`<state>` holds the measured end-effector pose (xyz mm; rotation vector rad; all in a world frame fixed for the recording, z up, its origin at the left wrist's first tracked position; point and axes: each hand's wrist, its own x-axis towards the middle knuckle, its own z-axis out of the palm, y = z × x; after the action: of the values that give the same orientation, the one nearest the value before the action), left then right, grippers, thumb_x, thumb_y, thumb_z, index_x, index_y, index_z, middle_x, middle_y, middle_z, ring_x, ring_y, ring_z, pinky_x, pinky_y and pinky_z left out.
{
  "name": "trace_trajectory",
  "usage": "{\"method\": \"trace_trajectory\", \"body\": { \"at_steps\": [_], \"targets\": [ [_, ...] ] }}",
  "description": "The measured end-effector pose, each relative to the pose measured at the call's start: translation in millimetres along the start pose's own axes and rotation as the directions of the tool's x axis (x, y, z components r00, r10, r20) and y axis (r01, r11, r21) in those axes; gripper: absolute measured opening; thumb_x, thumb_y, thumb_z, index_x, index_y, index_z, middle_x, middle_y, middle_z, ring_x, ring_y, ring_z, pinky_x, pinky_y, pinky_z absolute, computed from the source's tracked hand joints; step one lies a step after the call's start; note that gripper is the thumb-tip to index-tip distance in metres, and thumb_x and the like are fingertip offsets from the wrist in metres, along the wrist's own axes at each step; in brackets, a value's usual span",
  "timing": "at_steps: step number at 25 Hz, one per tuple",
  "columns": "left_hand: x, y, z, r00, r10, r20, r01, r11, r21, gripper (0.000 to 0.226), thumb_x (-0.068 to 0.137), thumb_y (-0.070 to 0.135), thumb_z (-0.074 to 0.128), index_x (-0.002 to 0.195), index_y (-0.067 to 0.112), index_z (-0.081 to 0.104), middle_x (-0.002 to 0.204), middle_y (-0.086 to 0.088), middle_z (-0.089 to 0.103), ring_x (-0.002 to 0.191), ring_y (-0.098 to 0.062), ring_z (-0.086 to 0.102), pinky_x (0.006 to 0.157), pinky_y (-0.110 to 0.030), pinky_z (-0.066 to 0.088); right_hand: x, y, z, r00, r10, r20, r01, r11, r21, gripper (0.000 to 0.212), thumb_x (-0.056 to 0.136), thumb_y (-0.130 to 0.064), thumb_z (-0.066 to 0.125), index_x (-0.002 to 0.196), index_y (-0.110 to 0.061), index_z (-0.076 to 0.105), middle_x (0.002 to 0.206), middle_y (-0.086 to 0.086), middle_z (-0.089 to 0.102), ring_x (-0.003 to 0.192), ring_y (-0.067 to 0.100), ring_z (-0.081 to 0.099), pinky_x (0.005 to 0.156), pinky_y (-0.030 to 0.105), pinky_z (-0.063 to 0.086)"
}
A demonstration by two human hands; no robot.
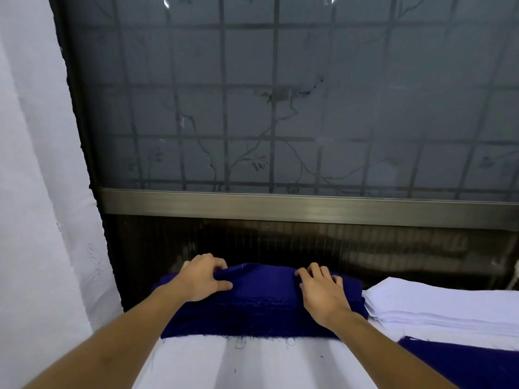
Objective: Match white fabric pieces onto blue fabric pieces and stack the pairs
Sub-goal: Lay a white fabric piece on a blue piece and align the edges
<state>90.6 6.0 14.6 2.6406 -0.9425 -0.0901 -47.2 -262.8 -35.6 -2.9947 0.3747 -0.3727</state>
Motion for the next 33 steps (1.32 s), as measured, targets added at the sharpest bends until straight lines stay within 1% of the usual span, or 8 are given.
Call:
{"method": "trace_trajectory", "body": {
  "at_steps": [3, 5, 10, 13, 17, 21, 26, 33],
  "targets": [
    [-2.9, 12.2, 3.9, 0.991, 0.127, -0.036, -0.128, 0.991, -0.03, 0.023, 0.088, 0.039, 0.074, 0.104, 0.043, 0.058, 0.107, 0.017, 0.058, 0.097, -0.004, 0.058, 0.094, -0.033, 0.05, -0.6, -4.5, -3.0, 0.999, 0.01, 0.038, -0.008, 0.999, -0.038, 0.052, 0.101, -0.025, 0.048, 0.15, -0.03, 0.031, 0.153, 0.004, 0.03, 0.141, 0.028, 0.029, 0.116, 0.051, 0.027],
    [-6.2, 23.2, 5.6, 0.986, 0.165, -0.036, -0.166, 0.985, -0.045, 0.026, 0.092, 0.036, 0.07, 0.114, 0.043, 0.057, 0.11, 0.018, 0.063, 0.097, -0.003, 0.061, 0.09, -0.029, 0.054, -0.9, -10.5, -5.8, 0.998, -0.001, 0.062, 0.004, 0.998, -0.057, 0.061, 0.097, -0.019, 0.054, 0.152, -0.028, 0.028, 0.153, 0.005, 0.028, 0.141, 0.03, 0.027, 0.115, 0.056, 0.028],
    [-12.8, 50.9, 2.0, 0.949, 0.28, -0.143, -0.25, 0.948, 0.196, 0.013, 0.097, 0.047, 0.059, 0.105, 0.036, 0.059, 0.102, 0.015, 0.06, 0.092, -0.007, 0.058, 0.083, -0.029, 0.05, -3.4, -34.6, -15.1, 0.998, -0.03, -0.048, 0.037, 0.988, 0.147, 0.076, 0.092, -0.01, 0.058, 0.155, -0.032, 0.021, 0.155, -0.004, 0.026, 0.143, 0.025, 0.025, 0.114, 0.057, 0.031],
    [-16.5, 63.7, -3.8, 0.919, 0.349, -0.184, -0.285, 0.91, 0.301, 0.018, 0.098, 0.046, 0.058, 0.104, 0.03, 0.061, 0.101, 0.013, 0.058, 0.092, -0.01, 0.058, 0.082, -0.03, 0.049, -5.1, -48.4, -21.0, 0.938, -0.208, -0.276, 0.25, 0.96, 0.127, 0.053, 0.099, -0.028, 0.053, 0.148, -0.039, 0.036, 0.148, -0.017, 0.04, 0.139, 0.011, 0.029, 0.114, 0.041, 0.031],
    [-23.7, 77.2, -11.8, 0.887, 0.396, -0.238, -0.306, 0.89, 0.338, 0.02, 0.101, 0.044, 0.053, 0.103, 0.026, 0.061, 0.096, 0.014, 0.056, 0.09, -0.013, 0.06, 0.077, -0.029, 0.046, -1.9, -60.7, -34.2, 0.903, -0.269, -0.334, 0.329, 0.934, 0.137, 0.025, 0.102, -0.038, 0.052, 0.121, -0.031, 0.066, 0.122, -0.014, 0.064, 0.128, 0.007, 0.043, 0.113, 0.033, 0.029],
    [-33.7, 81.1, -28.3, 0.906, 0.284, -0.315, -0.267, 0.959, 0.095, 0.016, 0.101, 0.044, 0.054, 0.099, 0.033, 0.065, 0.091, 0.017, 0.061, 0.086, -0.005, 0.06, 0.078, -0.032, 0.052, -5.1, -48.9, -51.5, 0.93, -0.222, -0.292, 0.287, 0.937, 0.199, 0.029, 0.1, -0.046, 0.052, 0.123, -0.033, 0.066, 0.12, -0.014, 0.064, 0.121, 0.005, 0.049, 0.111, 0.03, 0.028],
    [-50.1, 83.8, -48.8, 0.924, 0.103, -0.368, -0.2, 0.951, -0.237, 0.014, 0.095, 0.047, 0.063, 0.089, 0.036, 0.068, 0.082, 0.011, 0.071, 0.077, -0.003, 0.067, 0.071, -0.027, 0.056, -27.0, -7.8, -80.0, 0.979, -0.122, -0.162, 0.177, 0.905, 0.387, 0.022, 0.1, -0.039, 0.058, 0.116, -0.03, 0.07, 0.107, -0.011, 0.071, 0.105, 0.013, 0.062, 0.099, 0.038, 0.05],
    [-75.7, 79.2, -45.9, 0.955, -0.031, -0.294, -0.108, 0.889, -0.445, 0.018, 0.091, 0.044, 0.069, 0.092, 0.027, 0.074, 0.083, 0.004, 0.076, 0.075, -0.008, 0.072, 0.07, -0.03, 0.06, -69.8, 46.9, -102.1, 0.998, -0.001, 0.056, -0.031, 0.82, 0.571, 0.006, 0.093, -0.034, 0.071, 0.094, -0.03, 0.075, 0.087, -0.012, 0.076, 0.081, 0.008, 0.072, 0.08, 0.036, 0.061]
  ]
}}
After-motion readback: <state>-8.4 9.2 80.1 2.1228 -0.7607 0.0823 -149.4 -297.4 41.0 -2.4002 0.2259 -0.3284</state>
